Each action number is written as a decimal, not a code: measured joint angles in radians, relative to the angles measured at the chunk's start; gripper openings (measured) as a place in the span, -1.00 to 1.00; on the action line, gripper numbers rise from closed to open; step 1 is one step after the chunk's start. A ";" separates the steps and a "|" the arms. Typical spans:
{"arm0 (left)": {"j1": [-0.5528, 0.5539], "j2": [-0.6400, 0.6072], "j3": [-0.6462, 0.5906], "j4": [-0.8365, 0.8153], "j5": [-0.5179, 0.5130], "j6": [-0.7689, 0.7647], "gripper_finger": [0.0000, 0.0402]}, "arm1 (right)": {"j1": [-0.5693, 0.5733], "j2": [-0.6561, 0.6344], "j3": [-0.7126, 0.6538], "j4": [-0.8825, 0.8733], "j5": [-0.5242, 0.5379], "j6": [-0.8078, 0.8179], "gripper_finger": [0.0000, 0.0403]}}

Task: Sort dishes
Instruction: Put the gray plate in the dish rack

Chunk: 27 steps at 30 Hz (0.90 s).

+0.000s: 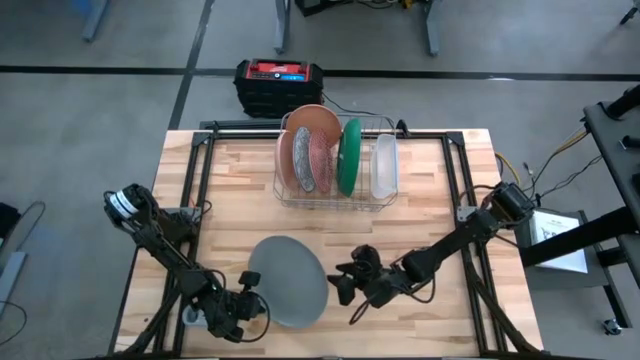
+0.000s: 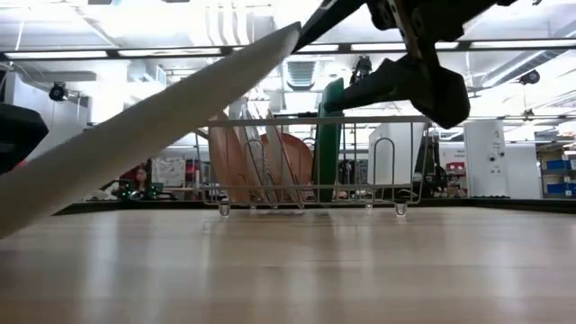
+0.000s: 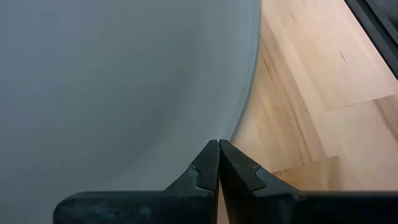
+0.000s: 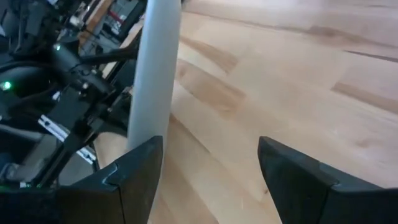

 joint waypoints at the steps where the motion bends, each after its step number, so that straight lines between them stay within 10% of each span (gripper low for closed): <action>1: 0.000 0.000 0.000 0.000 0.000 0.000 -1.00 | 0.000 -0.002 0.003 -0.001 0.002 -0.003 0.26; 27: 0.000 0.001 -0.005 0.031 -0.009 0.000 -1.00 | 0.010 -0.025 0.024 -0.197 0.013 0.058 0.30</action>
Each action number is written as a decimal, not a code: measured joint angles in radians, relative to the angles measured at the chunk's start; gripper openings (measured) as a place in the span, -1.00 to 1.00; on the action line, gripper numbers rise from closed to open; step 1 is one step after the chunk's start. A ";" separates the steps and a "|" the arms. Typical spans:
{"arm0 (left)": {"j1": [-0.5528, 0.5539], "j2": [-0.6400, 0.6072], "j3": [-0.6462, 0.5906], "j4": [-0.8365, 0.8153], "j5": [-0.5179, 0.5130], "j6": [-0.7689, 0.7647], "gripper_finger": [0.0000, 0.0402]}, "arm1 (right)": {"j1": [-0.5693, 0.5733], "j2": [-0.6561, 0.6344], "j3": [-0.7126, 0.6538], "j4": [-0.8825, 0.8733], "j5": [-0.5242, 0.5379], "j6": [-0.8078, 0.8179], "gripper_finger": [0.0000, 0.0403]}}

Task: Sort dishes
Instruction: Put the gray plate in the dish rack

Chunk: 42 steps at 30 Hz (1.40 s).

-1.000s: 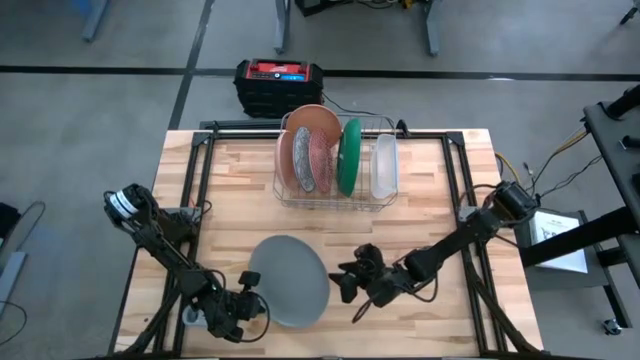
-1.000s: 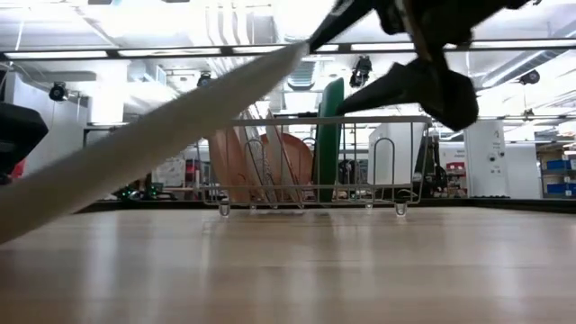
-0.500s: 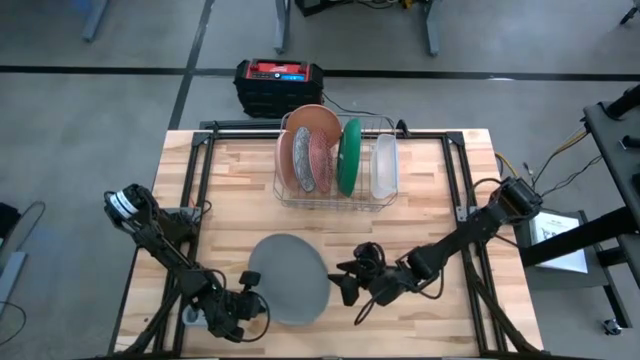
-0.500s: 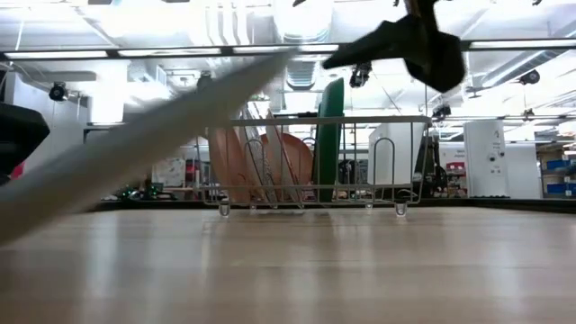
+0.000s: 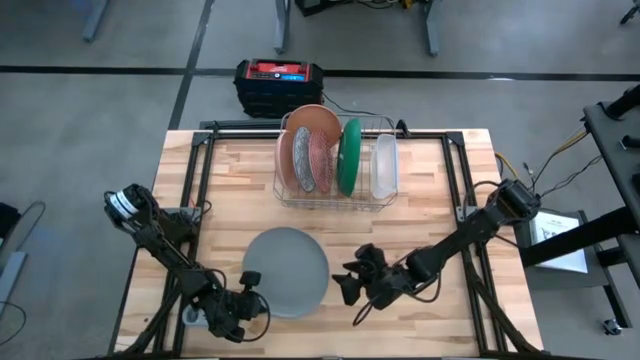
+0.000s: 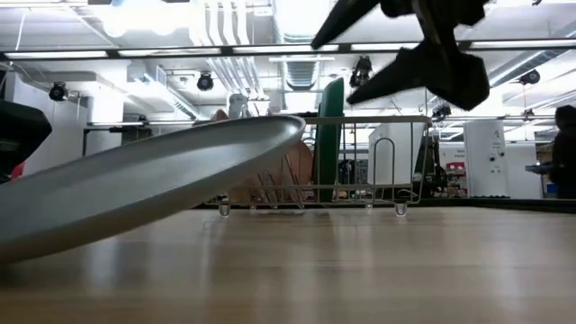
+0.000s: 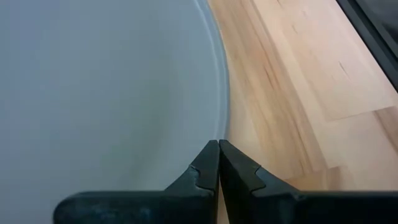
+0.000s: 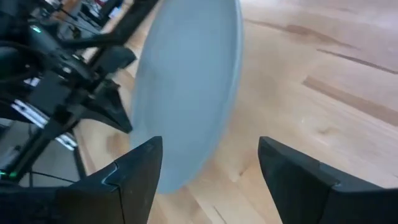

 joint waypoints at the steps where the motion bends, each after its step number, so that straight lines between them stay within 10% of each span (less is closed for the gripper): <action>1: 0.000 0.000 -0.003 0.005 0.000 0.000 -1.00 | -0.003 0.013 0.002 0.003 0.000 0.005 0.30; 21: 0.000 -0.001 -0.021 0.044 -0.001 0.005 -1.00 | -0.105 0.241 0.005 0.459 -0.036 -0.119 0.22; 34: 0.000 -0.005 0.010 0.050 0.011 0.074 -1.00 | -0.118 0.290 0.005 0.531 -0.036 -0.143 -0.89; 42: 0.000 -0.052 0.096 -0.068 0.007 0.133 -1.00 | -0.098 0.203 0.004 0.433 0.017 -0.215 -0.97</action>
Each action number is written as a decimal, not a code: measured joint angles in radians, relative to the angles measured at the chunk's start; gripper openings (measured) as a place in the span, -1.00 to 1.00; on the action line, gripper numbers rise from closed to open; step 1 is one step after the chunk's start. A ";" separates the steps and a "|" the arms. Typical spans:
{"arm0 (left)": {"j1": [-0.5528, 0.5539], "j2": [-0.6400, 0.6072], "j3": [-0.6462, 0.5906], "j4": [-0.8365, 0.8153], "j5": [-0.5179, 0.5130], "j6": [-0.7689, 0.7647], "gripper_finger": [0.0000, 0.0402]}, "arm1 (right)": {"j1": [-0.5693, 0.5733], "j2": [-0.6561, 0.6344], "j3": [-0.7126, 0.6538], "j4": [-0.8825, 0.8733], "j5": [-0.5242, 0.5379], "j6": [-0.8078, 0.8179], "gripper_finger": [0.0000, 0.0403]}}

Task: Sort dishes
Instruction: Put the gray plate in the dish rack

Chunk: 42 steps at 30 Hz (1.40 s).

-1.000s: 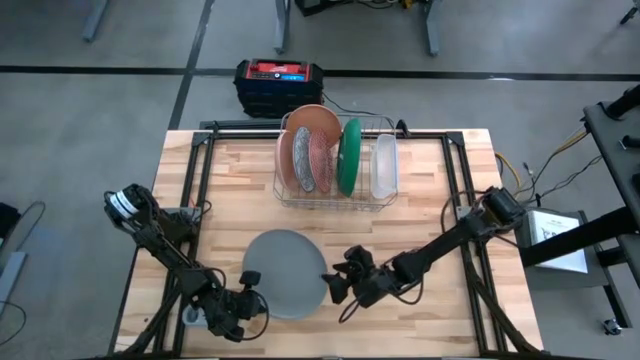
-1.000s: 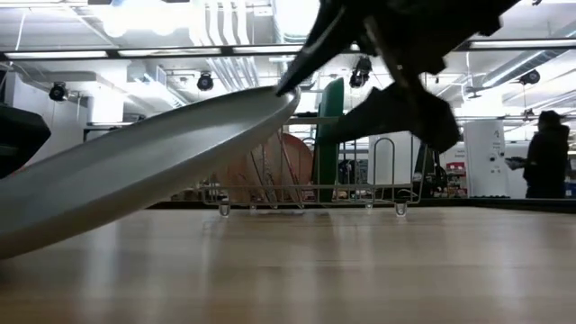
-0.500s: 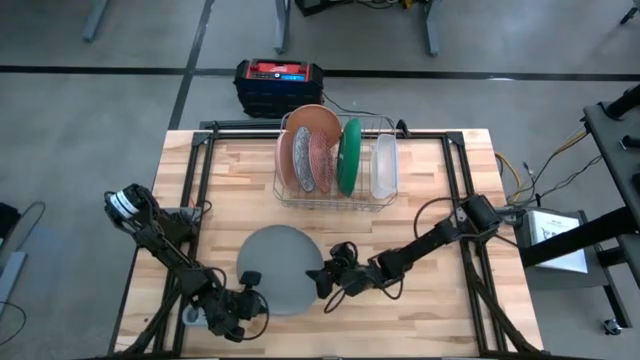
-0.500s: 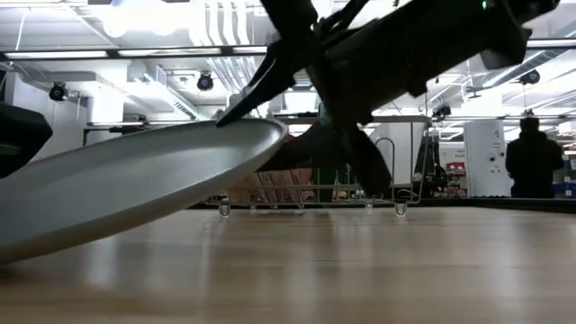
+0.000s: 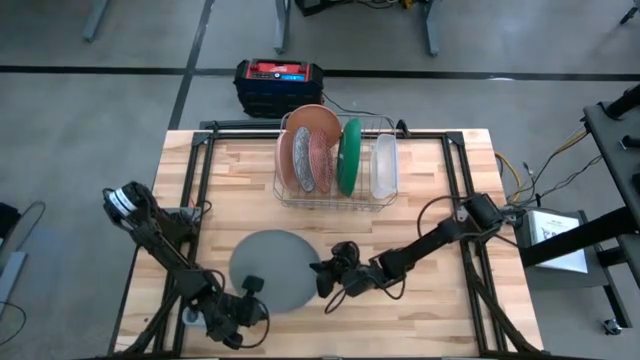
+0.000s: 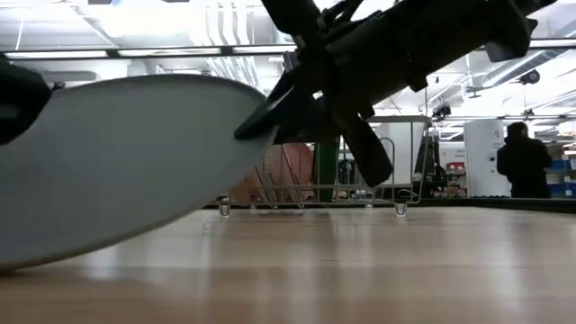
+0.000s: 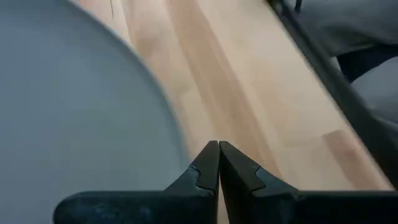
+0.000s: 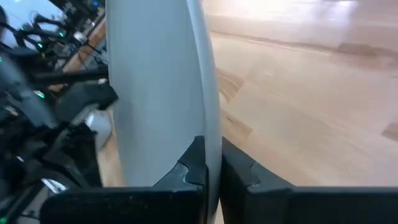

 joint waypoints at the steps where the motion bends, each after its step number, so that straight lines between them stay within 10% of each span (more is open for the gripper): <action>1: 0.000 -0.014 0.015 -0.023 0.000 0.010 -1.00 | 0.008 -0.026 0.000 -0.040 0.012 -0.007 -0.97; 9: -0.012 -0.121 0.191 -0.262 -0.008 0.143 -1.00 | 0.165 -0.320 0.021 -0.385 0.284 -0.032 -0.99; 17: -0.014 -0.141 0.313 -0.548 -0.209 0.253 -1.00 | 0.354 -0.453 0.112 -0.388 0.933 -0.475 -1.00; 25: -0.013 -0.157 0.317 -0.800 -0.448 0.121 -1.00 | 0.228 -0.489 0.209 -0.390 0.934 -0.816 -1.00; 34: -0.013 -0.160 0.316 -1.123 -0.478 -0.230 -1.00 | 0.078 -0.552 0.371 -0.388 0.925 -1.459 -1.00; 42: -0.013 -0.173 0.316 -1.213 -0.520 -0.279 -1.00 | -0.016 -0.729 0.409 -0.469 0.581 -1.681 -1.00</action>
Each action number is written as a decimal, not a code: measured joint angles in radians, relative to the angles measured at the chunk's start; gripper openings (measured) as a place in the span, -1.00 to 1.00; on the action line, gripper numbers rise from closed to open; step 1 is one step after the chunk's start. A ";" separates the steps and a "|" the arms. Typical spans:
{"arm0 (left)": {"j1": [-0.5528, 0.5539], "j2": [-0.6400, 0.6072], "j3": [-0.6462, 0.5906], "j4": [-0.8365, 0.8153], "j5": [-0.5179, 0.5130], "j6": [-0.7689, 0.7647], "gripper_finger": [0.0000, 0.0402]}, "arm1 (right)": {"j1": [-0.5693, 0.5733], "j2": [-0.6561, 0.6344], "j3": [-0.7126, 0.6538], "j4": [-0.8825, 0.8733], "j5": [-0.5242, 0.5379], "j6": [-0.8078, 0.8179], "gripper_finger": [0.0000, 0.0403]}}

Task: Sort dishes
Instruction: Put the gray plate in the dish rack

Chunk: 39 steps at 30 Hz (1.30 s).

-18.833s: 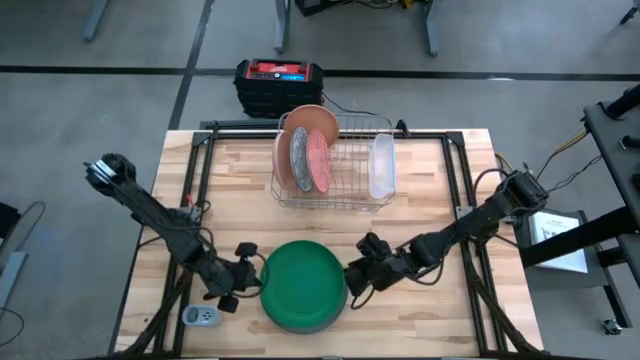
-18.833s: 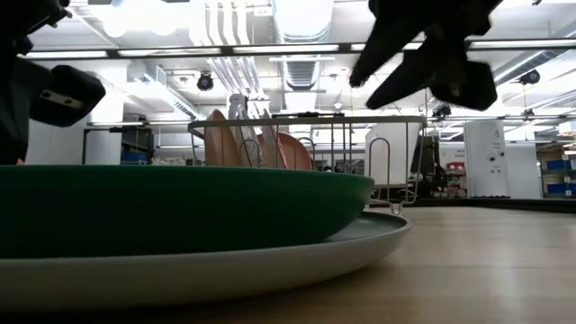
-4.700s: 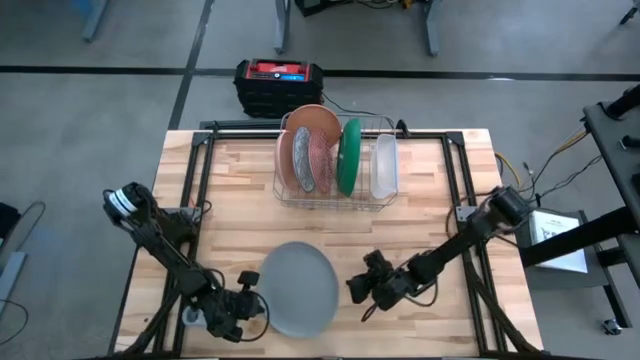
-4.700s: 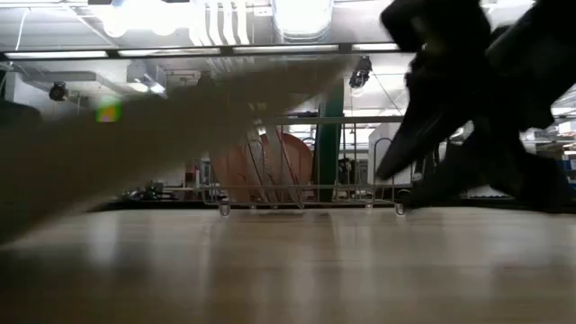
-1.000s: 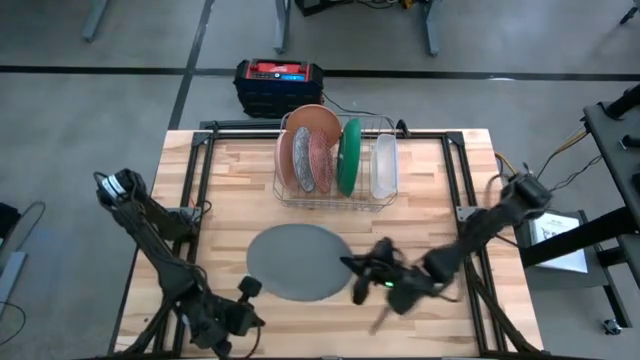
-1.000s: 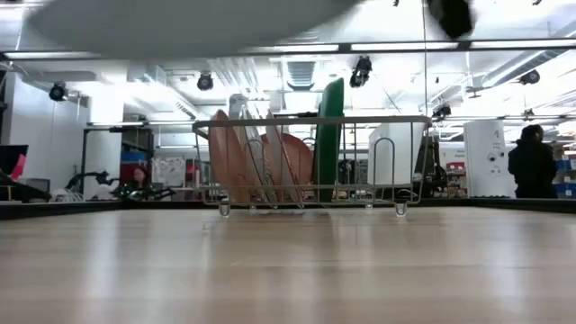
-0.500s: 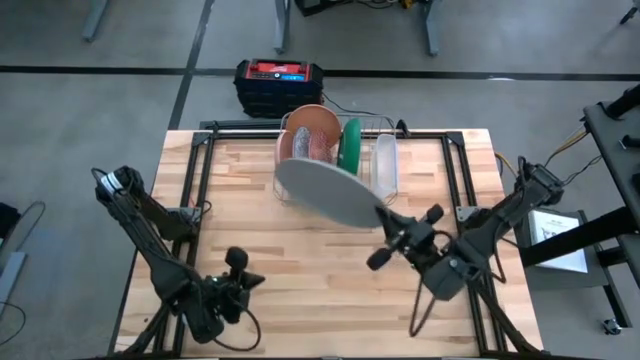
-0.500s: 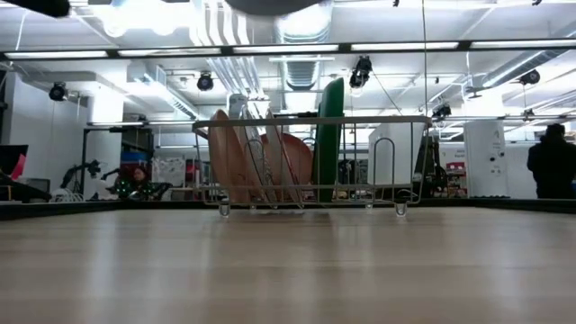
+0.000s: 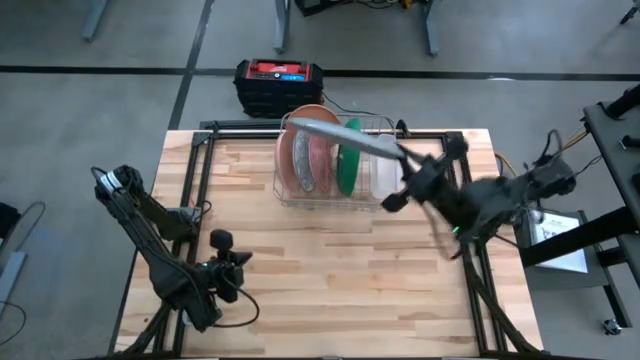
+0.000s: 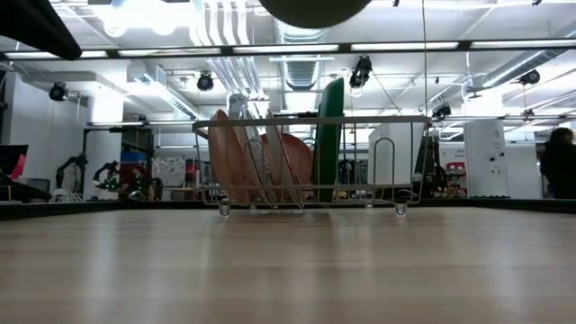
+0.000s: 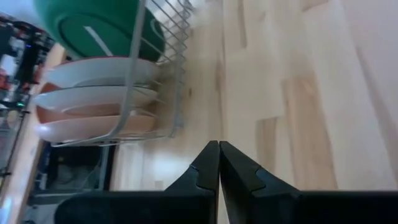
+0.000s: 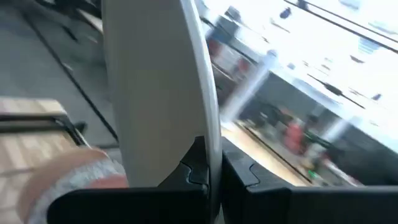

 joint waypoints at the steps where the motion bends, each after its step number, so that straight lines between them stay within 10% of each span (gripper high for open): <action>1: 0.000 -0.002 0.000 -0.002 -0.013 -0.004 -1.00 | -0.013 -0.032 0.000 -0.066 -0.085 0.066 -1.00; 6: 0.000 -0.009 0.000 -0.020 -0.066 -0.015 -1.00 | -0.113 -0.130 -0.050 -0.398 -0.430 0.428 -1.00; 22: 0.012 -0.046 0.011 -0.106 -0.315 0.024 -1.00 | -0.136 -0.099 -0.293 -0.415 -0.284 0.596 -1.00; 39: 0.016 -0.125 0.023 -0.095 -0.348 0.038 -1.00 | -0.154 -0.009 -0.381 -0.384 -0.283 0.610 -0.96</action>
